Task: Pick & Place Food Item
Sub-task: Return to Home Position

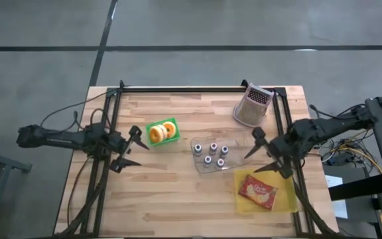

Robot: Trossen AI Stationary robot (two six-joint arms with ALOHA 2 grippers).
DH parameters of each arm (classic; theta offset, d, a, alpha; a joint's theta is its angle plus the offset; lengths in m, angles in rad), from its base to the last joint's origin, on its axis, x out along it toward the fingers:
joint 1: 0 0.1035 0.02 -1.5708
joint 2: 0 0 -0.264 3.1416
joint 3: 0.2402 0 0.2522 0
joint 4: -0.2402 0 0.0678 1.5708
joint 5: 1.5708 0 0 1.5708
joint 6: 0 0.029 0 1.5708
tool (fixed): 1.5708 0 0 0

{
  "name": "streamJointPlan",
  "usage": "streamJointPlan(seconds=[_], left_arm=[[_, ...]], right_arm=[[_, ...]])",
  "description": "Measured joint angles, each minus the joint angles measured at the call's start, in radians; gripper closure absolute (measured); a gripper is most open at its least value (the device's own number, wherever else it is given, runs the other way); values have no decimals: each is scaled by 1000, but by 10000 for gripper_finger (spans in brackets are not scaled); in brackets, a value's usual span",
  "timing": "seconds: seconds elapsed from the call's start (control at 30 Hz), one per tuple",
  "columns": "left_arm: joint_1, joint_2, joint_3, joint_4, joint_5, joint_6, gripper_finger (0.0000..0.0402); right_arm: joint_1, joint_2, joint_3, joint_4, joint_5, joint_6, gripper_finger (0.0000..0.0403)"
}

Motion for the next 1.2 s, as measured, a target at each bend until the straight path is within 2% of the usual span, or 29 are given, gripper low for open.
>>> streamJointPlan(seconds=[0.17, 0.33, 0.67, 0.87, 1.0, 1.2], left_arm=[[-1, -94, -80, -17, -2, -8, 80], [1, -133, -96, -21, -8, -1, 80], [0, -135, -96, -60, -3, -14, 80], [0, -133, -96, -129, -82, -79, 80], [-2, -130, -115, -67, -82, -100, 81], [-2, -130, -115, -20, -82, -45, 81]], right_arm=[[1, -138, -129, 42, 7, -28, 154], [0, -224, -237, 134, 10, -50, 150], [0, -285, -400, 140, -14, -48, 147], [0, -332, -570, 329, -21, -40, 153], [0, -384, -638, 359, -21, -33, 154], [-2, -485, -700, 357, -20, -51, 147]])
